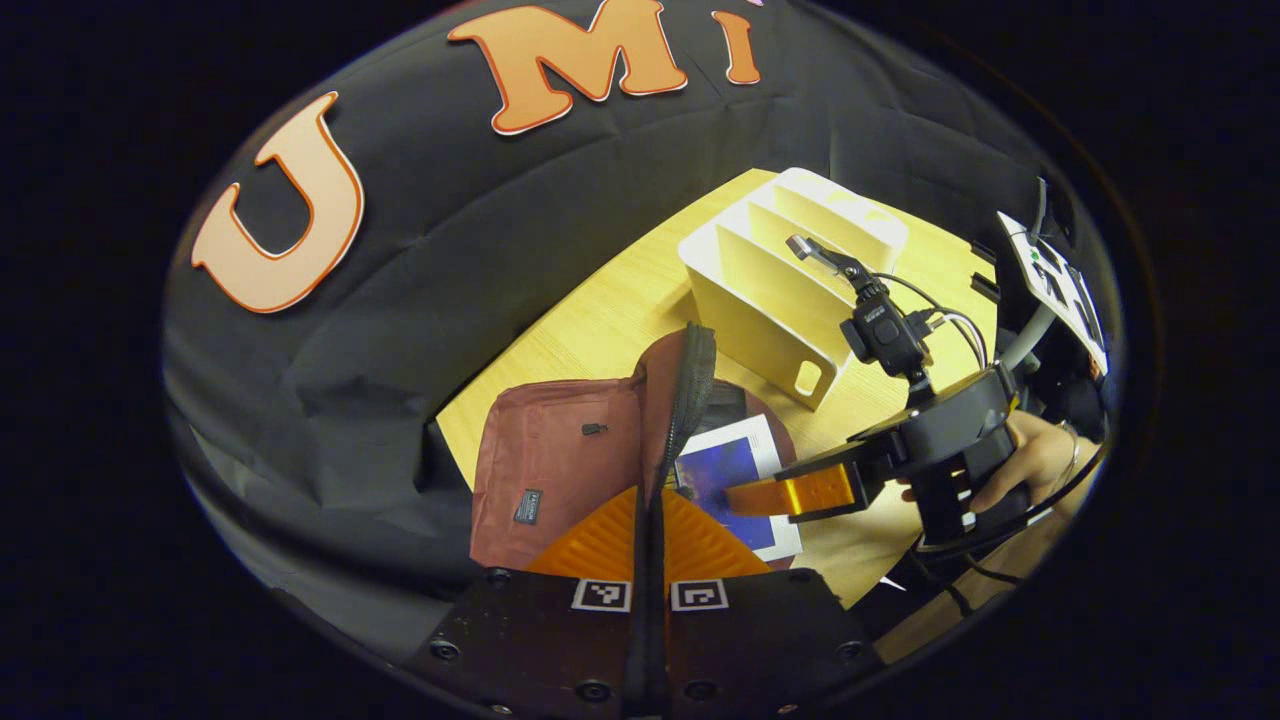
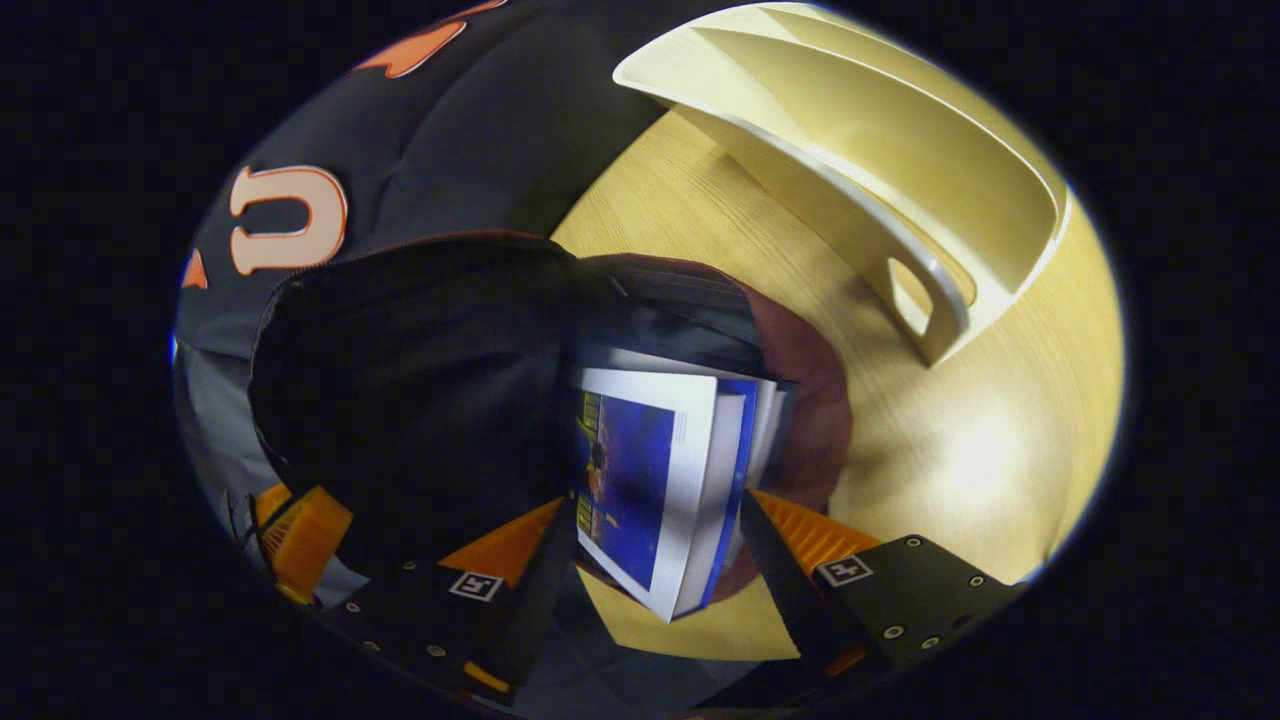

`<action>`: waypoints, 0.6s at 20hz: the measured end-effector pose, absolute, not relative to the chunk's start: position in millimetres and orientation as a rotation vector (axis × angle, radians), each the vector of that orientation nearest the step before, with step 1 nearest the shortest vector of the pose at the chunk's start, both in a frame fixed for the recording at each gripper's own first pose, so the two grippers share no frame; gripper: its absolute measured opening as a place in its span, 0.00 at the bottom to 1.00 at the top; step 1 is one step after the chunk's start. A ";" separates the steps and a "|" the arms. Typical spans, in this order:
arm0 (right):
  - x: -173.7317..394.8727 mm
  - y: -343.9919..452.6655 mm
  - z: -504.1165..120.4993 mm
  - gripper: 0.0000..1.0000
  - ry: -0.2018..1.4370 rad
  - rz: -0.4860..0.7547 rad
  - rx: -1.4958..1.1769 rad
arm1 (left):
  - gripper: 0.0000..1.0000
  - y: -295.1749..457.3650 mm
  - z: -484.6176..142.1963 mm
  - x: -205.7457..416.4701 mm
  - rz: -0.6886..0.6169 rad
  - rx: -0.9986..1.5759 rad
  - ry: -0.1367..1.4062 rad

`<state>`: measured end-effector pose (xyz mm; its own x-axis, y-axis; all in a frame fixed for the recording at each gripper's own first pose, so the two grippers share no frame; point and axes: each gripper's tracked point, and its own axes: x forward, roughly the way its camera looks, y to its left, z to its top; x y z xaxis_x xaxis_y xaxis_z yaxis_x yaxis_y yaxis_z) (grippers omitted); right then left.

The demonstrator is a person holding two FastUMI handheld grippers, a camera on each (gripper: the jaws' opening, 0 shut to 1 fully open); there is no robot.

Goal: Open the schoolbag, grab two books from the bookshelf and put them into the schoolbag.

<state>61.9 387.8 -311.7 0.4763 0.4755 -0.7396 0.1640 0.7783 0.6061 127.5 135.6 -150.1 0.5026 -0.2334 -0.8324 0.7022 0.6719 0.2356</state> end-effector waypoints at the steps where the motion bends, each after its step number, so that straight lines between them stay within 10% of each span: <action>1: 56.2 379.3 -309.1 0.98 1.083 0.211 0.661 | 0.01 134.0 -151.8 126.2 -0.614 0.607 0.872; 11: 29.4 248.7 -272.9 0.97 1.030 0.136 0.542 | 0.00 116.8 -189.8 103.8 -0.610 0.563 0.955; 12: 27.9 235.4 -270.1 0.98 1.036 0.134 0.531 | 0.32 115.1 -196.8 98.1 -0.604 0.559 0.976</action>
<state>27.9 235.4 -270.1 0.5143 0.3502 -0.7828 0.1394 0.8665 0.4793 98.1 115.1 -196.8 0.4258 -0.2151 -0.8789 0.6905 0.7050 0.1619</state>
